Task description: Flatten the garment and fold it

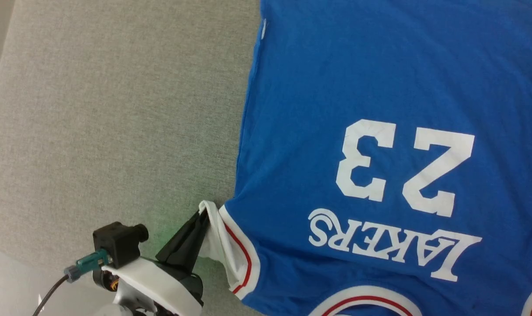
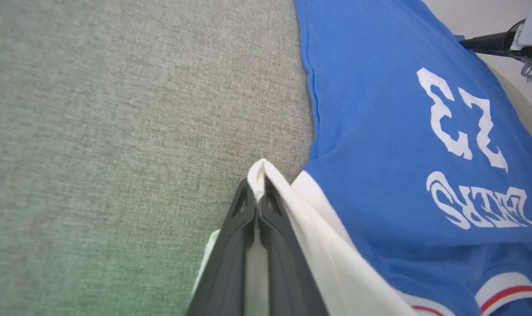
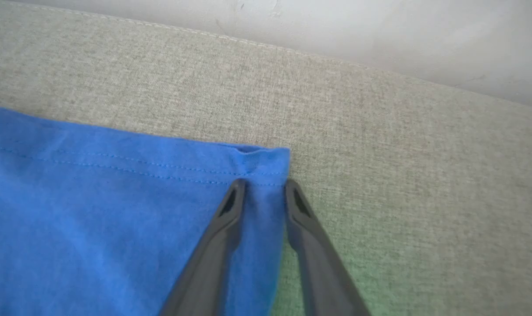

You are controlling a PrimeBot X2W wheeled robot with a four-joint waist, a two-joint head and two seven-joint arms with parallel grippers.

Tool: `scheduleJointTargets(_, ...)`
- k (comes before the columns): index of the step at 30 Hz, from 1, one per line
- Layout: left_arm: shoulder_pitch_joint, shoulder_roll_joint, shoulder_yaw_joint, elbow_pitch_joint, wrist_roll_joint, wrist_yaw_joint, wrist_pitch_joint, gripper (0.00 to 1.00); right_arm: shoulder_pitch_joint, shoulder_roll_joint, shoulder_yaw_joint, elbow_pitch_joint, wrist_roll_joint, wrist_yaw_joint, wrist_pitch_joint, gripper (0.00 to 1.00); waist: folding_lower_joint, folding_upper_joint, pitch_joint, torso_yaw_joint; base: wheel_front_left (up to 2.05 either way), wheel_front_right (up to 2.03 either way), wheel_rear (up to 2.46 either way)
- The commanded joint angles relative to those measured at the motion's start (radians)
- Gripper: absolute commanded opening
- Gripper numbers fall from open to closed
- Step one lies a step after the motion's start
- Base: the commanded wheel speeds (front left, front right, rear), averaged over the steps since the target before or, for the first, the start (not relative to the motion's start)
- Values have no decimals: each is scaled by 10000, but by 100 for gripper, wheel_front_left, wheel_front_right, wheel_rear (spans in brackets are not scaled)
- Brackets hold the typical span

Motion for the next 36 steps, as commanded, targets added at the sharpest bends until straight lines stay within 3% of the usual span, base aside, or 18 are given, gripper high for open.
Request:
scheduleJointTargets(1,-205,6,-11,74,95,-33,-37,0,123,22,-59,133,-117,-11,85,0,-1,0,-86,-76,0,0,0)
scheduleJointTargets(11,211,328,209,19,84,283,-78,0,472,-7,569,-517,960,-11,-1206,0,-1,0,-1475,-1003,0,0,0)
scheduleJointTargets(17,866,711,405,-271,-27,642,29,0,2104,-522,710,-2127,2263,-11,-1478,0,-1,0,-2786,-1848,0,0,0)
scheduleJointTargets(21,1368,928,515,-546,-140,876,92,0,3787,-575,47,-3708,2903,-11,-1276,0,-1,0,-3462,-2411,0,0,0)
scheduleJointTargets(26,1920,1138,635,-869,-258,1141,133,0,6386,-79,-1444,-5677,3318,-11,-950,0,-1,0,-3933,-2980,0,0,0)
scheduleJointTargets(28,2077,1210,656,-973,-283,1210,156,0,7494,362,-2060,-6251,3491,-11,-827,0,-1,0,-4003,-3154,0,0,0)
scheduleJointTargets(29,2312,1300,746,-1114,-354,1304,130,0,9077,1013,-2556,-6753,3549,-11,-752,0,-1,0,-4030,-3427,0,0,0)
scheduleJointTargets(30,2465,1386,818,-1200,-407,1355,117,0,10405,1459,-2756,-6878,3245,-11,-994,0,-1,0,-4051,-3590,0,0,0)
scheduleJointTargets(36,2685,1431,910,-1242,-525,1427,72,0,11336,1877,-2244,-5697,3071,-11,-2042,0,-1,0,-4161,-3831,0,0,0)
